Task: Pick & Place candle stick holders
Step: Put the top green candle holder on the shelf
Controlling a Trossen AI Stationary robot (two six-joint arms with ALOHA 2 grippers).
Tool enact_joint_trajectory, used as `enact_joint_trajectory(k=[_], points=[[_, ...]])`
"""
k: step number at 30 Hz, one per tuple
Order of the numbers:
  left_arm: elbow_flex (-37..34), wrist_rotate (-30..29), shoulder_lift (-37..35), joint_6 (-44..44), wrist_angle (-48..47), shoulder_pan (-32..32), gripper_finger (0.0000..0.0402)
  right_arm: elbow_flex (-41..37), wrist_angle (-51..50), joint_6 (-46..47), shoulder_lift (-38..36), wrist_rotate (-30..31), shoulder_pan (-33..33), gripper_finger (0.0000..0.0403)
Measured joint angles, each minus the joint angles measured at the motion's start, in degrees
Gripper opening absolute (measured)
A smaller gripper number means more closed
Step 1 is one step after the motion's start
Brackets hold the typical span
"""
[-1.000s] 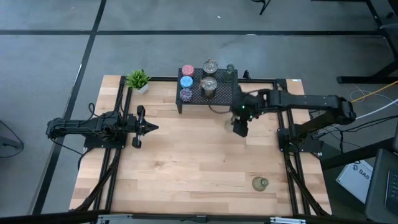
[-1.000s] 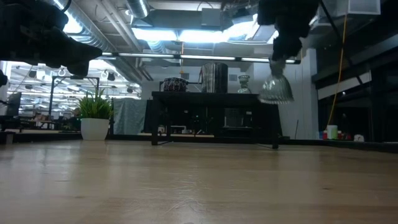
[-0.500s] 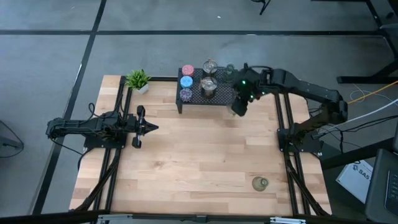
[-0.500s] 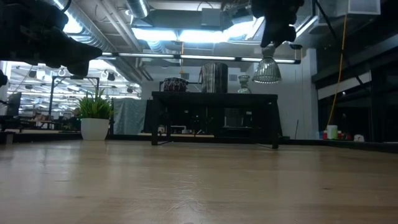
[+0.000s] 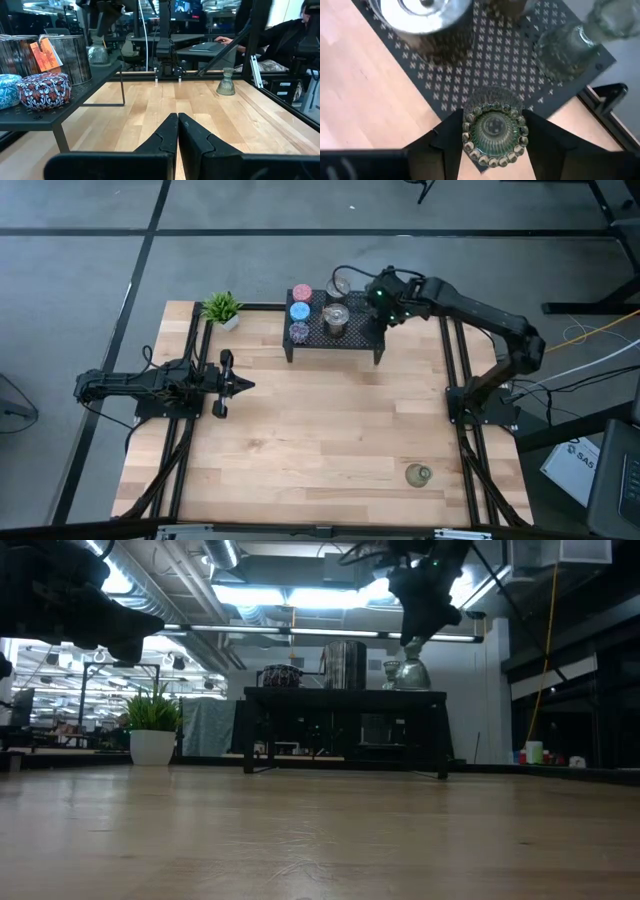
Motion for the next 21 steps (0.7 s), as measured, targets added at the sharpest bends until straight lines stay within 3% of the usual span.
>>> enact_joint_trajectory(k=[21], points=[[0.02, 0.0, 0.0, -0.01, -0.02, 0.01, 0.0008, 0.07, 7.7, 1.15, 3.59, 2.99, -4.41, 0.0179]])
